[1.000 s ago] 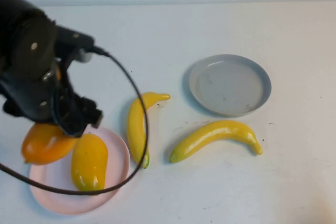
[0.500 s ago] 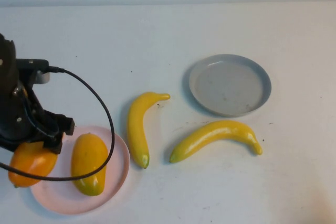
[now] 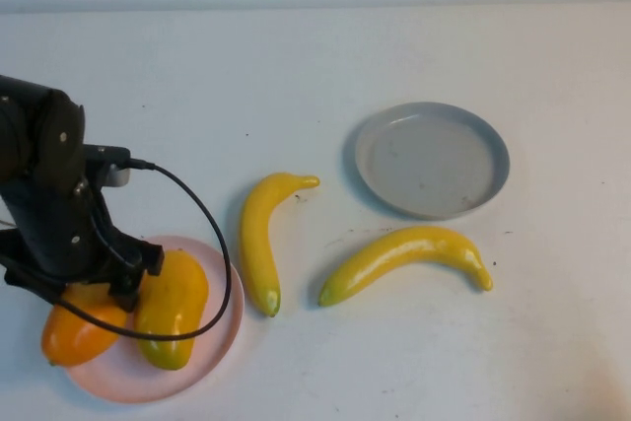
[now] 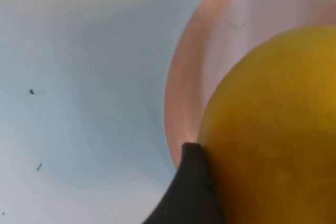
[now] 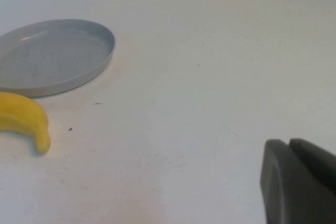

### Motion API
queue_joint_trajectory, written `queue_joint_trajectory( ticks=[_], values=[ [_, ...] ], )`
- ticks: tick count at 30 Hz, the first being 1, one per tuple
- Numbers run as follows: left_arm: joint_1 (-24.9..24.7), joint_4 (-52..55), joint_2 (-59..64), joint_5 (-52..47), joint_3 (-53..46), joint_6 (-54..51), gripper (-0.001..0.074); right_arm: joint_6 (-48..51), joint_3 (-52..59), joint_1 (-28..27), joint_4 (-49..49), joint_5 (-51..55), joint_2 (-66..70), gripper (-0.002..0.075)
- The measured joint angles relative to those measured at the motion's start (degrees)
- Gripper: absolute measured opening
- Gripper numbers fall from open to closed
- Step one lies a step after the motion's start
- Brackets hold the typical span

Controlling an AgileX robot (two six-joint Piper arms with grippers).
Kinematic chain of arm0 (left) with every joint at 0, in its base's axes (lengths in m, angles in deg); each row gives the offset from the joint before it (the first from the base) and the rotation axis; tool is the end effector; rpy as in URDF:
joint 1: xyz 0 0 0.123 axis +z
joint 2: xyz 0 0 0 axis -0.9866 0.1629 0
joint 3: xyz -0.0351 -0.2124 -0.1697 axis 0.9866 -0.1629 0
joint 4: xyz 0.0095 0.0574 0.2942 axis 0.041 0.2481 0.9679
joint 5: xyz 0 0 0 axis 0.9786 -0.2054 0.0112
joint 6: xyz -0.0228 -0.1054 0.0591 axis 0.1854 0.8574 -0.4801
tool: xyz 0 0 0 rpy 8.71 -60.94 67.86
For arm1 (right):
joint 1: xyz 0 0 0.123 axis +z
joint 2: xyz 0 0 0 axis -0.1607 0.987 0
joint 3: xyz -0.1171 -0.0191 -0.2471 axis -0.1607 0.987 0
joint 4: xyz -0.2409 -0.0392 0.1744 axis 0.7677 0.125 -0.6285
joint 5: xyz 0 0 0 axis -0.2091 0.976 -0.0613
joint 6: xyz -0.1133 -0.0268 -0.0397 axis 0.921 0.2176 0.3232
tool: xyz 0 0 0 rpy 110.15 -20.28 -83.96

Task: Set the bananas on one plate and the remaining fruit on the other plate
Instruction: Put one type of fruit in the left plate, then put another type of fruit in the right plate

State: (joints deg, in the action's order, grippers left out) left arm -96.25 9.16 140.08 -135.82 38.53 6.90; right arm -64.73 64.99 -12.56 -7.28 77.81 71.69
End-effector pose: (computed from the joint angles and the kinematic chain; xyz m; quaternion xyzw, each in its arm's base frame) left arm 0.3321 -0.0802 0.1533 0.0548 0.9966 0.0409 0.0454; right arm 0.1441 0.0002 0.1665 0.0268 0.7933 0.0293 0.6075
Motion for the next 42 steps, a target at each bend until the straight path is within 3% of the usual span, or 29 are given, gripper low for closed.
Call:
queue_joint_trajectory(
  ticks=[7, 17, 22, 31, 35, 42],
  values=[
    [0.0, 0.0, 0.7, 1.1, 0.0, -0.5, 0.0636, 0.0, 0.0, 0.0, 0.0, 0.0, 0.0, -0.0018],
    [0.0, -1.9, -0.6, -5.5, 1.6, -5.1, 0.0623, 0.0, 0.0, 0.0, 0.0, 0.0, 0.0, -0.0018],
    [0.0, -3.8, -8.6, -3.8, 1.0, -7.1, 0.0505, 0.0, 0.0, 0.0, 0.0, 0.0, 0.0, -0.0018],
    [0.0, -4.0, -32.2, 4.7, -10.0, -7.9, 0.0065, 0.0, 0.0, 0.0, 0.0, 0.0, 0.0, -0.0018],
    [0.0, -3.9, -42.1, 8.3, -15.8, -7.9, 0.0011, 0.0, 0.0, 0.0, 0.0, 0.0, 0.0, -0.0018],
    [0.0, -6.6, -57.4, 18.1, -27.5, -7.9, -0.0001, 0.0, 0.0, 0.0, 0.0, 0.0, 0.0, -0.0018]
  ],
)
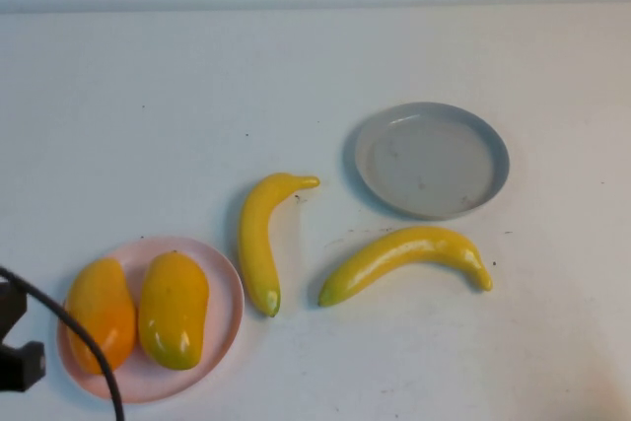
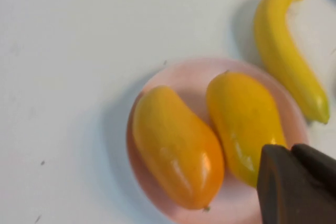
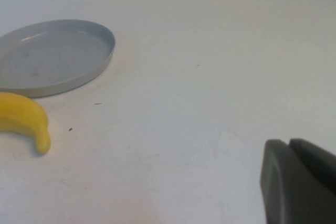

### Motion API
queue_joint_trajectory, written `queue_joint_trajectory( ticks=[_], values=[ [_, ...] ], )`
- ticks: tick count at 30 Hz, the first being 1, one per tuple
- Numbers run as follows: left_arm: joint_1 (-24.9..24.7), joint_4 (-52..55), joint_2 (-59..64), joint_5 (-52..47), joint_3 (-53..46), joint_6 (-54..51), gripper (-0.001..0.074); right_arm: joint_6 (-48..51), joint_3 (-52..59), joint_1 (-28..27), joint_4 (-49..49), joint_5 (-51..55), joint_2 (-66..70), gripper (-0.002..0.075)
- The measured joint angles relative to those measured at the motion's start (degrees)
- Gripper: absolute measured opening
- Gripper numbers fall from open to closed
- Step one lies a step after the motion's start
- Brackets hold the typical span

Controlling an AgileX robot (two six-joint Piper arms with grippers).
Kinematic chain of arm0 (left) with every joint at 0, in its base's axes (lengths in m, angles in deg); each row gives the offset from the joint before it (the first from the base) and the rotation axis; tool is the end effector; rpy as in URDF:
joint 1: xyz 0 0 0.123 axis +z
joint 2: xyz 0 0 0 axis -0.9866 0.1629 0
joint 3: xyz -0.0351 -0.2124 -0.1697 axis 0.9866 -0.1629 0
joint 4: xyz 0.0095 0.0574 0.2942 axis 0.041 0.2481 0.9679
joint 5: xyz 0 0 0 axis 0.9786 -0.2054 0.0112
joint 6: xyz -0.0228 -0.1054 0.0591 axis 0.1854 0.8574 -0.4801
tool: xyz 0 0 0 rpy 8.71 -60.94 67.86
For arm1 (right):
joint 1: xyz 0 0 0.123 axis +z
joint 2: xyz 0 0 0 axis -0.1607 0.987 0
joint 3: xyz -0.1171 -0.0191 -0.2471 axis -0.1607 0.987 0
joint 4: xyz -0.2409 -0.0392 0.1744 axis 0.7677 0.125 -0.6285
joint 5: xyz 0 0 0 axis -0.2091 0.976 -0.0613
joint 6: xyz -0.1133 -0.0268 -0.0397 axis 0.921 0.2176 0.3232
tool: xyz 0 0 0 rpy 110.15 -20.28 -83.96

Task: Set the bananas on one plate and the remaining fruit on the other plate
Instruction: Put another type of fruit in the right plate

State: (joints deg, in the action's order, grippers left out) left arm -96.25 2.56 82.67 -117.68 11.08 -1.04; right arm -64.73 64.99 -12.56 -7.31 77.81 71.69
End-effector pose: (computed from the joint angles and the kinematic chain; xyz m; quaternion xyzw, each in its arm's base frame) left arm 0.1913 -0.0535 0.2769 0.0872 0.8945 -0.0767 0.4318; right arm 0.1441 0.0002 0.1665 0.0269 0.7933 0.0295 0.6075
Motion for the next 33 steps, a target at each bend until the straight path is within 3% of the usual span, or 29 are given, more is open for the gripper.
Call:
queue_joint_trajectory(
  ticks=[7, 14, 19, 22, 27, 33],
  values=[
    [0.0, -0.4, -9.1, 6.7, -9.6, -0.4, -0.0002, 0.0, 0.0, 0.0, 0.0, 0.0, 0.0, -0.0018],
    [0.0, 1.3, -9.4, 10.3, -11.0, -0.4, -0.0002, 0.0, 0.0, 0.0, 0.0, 0.0, 0.0, -0.0018],
    [0.0, -1.8, -10.7, 27.8, -17.9, -7.2, -0.0002, 0.0, 0.0, 0.0, 0.0, 0.0, 0.0, -0.0018],
    [0.0, -2.8, -17.5, 37.7, -23.3, -10.6, -0.0002, 0.0, 0.0, 0.0, 0.0, 0.0, 0.0, -0.0018],
    [4.8, -10.2, -32.9, 42.7, -32.0, -17.6, -0.0003, 0.0, 0.0, 0.0, 0.0, 0.0, 0.0, -0.0018],
    [9.1, -11.1, -36.7, 42.9, -35.6, -18.0, -0.0003, 0.0, 0.0, 0.0, 0.0, 0.0, 0.0, -0.0018]
  ],
)
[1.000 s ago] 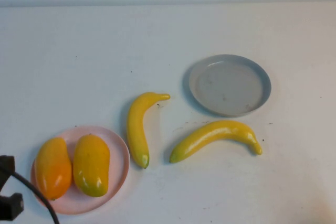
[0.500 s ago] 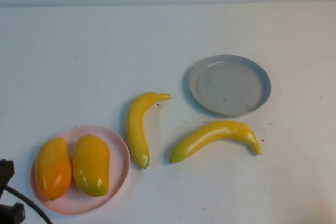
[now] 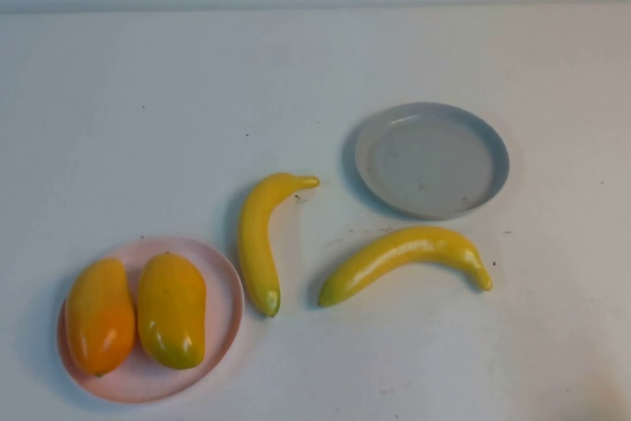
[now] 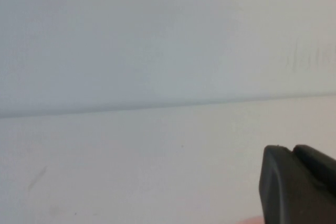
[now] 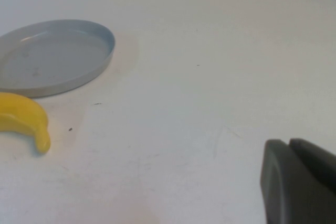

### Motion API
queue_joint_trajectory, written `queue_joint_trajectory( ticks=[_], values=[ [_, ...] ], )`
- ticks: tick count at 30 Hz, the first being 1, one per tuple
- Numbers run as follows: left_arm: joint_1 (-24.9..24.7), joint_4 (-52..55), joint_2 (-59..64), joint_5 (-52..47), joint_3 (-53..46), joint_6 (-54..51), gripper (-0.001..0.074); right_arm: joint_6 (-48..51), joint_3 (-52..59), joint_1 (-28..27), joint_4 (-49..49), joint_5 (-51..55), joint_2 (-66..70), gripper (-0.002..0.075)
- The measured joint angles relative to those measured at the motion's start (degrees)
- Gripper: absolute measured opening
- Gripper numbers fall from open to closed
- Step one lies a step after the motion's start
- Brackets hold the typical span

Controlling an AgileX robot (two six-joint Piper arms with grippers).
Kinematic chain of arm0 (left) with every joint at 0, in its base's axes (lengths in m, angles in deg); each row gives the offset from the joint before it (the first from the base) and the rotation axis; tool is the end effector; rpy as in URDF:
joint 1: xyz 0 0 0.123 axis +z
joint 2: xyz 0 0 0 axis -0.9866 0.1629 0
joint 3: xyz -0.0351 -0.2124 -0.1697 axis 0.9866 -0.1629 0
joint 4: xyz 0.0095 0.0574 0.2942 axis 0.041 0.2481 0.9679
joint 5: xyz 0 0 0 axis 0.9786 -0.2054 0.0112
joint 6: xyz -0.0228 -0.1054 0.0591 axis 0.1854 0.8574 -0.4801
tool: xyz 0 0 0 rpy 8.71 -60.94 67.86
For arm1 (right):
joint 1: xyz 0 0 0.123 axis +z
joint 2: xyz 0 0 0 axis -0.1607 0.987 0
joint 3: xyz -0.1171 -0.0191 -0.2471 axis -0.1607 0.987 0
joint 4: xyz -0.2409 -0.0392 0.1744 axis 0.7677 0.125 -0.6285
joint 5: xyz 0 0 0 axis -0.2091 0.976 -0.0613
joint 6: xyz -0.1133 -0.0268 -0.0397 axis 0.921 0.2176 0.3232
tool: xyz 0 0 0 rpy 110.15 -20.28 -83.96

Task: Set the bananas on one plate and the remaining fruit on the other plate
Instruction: Put another type of fruit in the right plate

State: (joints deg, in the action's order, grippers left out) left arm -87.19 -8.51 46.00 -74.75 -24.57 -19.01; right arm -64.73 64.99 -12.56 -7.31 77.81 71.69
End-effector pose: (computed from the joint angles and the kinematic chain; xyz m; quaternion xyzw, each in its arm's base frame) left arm 0.1466 -0.0164 0.2157 0.0510 0.6675 -0.0258 0.7424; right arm 0.1441 0.0002 0.1665 0.0269 0.7933 0.0295 0.6075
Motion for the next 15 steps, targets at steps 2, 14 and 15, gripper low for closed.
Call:
queue_joint_trajectory(
  ticks=[2, 14, 15],
  values=[
    [1.2, -0.2, -0.1, -0.3, -0.8, 0.0, -0.0003, 0.0, 0.0, 0.0, 0.0, 0.0, 0.0, -0.0018],
    [2.4, 1.8, -0.2, -11.2, -0.9, 0.0, -0.0004, 0.0, 0.0, 0.0, -0.4, 0.0, 0.0, -0.0018],
    [2.4, 2.2, -0.2, -12.7, -0.9, 0.0, -0.0003, 0.0, 0.0, 0.0, -0.4, 0.0, 0.0, -0.0018]
  ],
)
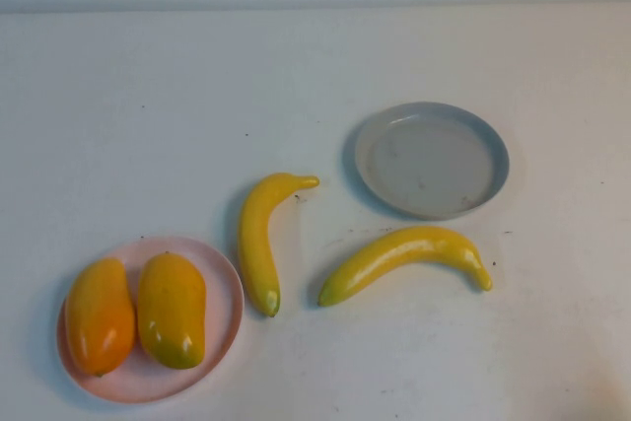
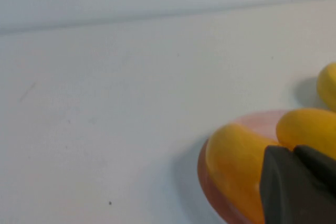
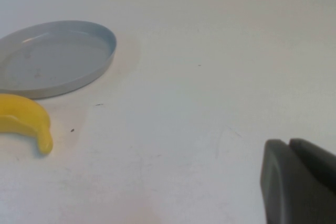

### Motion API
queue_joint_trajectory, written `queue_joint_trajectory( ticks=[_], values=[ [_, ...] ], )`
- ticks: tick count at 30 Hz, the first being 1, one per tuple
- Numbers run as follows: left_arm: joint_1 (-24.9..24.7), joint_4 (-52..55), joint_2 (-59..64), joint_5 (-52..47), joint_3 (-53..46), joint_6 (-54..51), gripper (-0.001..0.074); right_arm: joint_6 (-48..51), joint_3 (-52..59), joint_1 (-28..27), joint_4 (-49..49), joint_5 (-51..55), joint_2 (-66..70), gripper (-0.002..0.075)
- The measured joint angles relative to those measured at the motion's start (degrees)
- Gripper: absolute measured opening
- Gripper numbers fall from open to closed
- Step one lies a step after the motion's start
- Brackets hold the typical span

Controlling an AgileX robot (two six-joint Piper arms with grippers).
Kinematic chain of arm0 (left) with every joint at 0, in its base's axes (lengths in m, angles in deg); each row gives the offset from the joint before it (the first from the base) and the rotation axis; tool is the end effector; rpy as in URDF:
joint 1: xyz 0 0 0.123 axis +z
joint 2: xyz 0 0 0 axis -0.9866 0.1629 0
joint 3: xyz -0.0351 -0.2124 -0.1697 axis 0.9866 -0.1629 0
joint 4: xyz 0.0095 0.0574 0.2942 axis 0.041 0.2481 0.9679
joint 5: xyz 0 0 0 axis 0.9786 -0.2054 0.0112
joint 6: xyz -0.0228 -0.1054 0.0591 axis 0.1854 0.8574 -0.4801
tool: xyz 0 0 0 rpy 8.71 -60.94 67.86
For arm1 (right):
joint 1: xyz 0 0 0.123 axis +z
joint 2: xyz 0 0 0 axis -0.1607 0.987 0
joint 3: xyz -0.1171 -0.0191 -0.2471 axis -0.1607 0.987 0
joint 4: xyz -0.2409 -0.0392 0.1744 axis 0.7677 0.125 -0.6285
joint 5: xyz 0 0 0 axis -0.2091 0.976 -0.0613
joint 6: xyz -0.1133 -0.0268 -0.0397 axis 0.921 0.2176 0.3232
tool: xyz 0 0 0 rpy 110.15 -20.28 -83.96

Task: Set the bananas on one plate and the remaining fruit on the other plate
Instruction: Put another type of fruit in the right plate

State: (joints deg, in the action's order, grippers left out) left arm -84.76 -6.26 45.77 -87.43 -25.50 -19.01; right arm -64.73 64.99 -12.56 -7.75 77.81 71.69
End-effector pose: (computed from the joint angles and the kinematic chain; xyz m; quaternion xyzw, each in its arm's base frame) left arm 0.1468 -0.0144 0.1826 0.0688 0.7474 -0.0076 0.6608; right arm 0.1441 0.0005 0.1666 0.0290 0.7931 0.0327 0.6076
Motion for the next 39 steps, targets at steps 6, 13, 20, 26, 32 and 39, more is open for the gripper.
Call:
queue_joint_trajectory(
  ticks=[6, 13, 20, 26, 32, 39],
  values=[
    [0.0, 1.4, 0.0, -7.2, 0.0, 0.0, -0.0003, 0.0, 0.0, 0.0, -0.4, 0.0, 0.0, -0.0018],
    [0.0, 1.9, 0.0, -10.1, 0.0, 0.0, -0.0004, 0.0, 0.0, 0.0, -0.4, 0.0, 0.0, -0.0018],
    [0.0, 2.0, 0.0, -10.1, 0.0, 0.1, -0.0004, 0.0, 0.0, 0.0, -1.0, 0.0, 0.0, -0.0018],
    [0.0, 2.0, 0.0, -10.1, 0.0, 0.1, -0.0004, 0.0, 0.0, 0.0, -1.3, 0.0, 0.0, -0.0018],
    [0.0, 2.0, 0.0, -10.1, 0.0, 0.1, -0.0004, 0.0, 0.0, 0.0, -1.3, 0.0, 0.0, -0.0018],
    [0.0, 2.0, 0.0, -10.1, 0.0, 0.1, -0.0004, 0.0, 0.0, 0.0, -1.3, 0.0, 0.0, -0.0018]
  ],
)
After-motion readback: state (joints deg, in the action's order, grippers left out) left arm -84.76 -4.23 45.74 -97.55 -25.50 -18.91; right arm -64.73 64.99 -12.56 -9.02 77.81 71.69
